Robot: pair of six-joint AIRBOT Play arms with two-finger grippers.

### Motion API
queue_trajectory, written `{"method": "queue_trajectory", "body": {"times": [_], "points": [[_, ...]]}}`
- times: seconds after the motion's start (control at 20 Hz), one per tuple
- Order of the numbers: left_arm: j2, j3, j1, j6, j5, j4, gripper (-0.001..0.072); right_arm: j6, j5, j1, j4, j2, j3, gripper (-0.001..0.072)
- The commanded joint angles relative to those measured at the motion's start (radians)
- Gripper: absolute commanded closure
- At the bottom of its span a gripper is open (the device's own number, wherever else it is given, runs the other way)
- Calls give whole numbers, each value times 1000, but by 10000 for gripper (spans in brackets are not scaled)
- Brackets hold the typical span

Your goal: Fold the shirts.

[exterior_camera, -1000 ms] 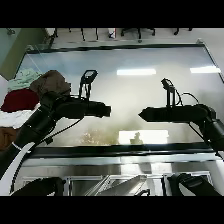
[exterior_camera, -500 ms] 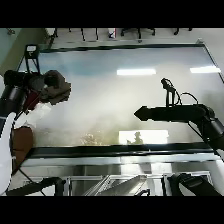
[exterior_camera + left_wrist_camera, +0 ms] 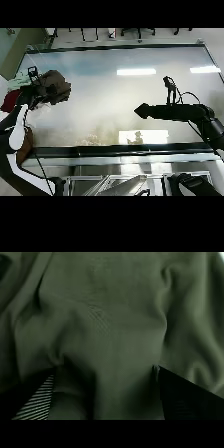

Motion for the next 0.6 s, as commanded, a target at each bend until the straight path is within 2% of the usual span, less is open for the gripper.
{"method": "queue_trajectory", "body": {"times": [0.0, 0.05, 0.1, 0.25, 0.35, 0.45, 0.55], "points": [[-127, 104, 5, 0, 98, -5, 157, 5, 7, 1, 0, 0, 0, 101], [-141, 146, 5, 0, 161, -6, 509, 5, 7, 1, 0, 0, 0, 102], [-146, 190, 2, 2, 220, -9, 692, 5, 7, 1, 0, 0, 0, 101], [-122, 324, -37, 10, 354, -14, 692, 5, 6, 1, 8, 0, 0, 102], [-75, 423, -91, 51, 438, -25, 692, 5, 6, 1, 7, 0, 3, 102], [-3, 510, -160, 99, 519, -109, 691, 5, 5, -3, 8, 3, 13, 101], [84, 569, -243, 108, 604, -229, 691, 5, -10, -18, 7, 17, 50, 101]]}}
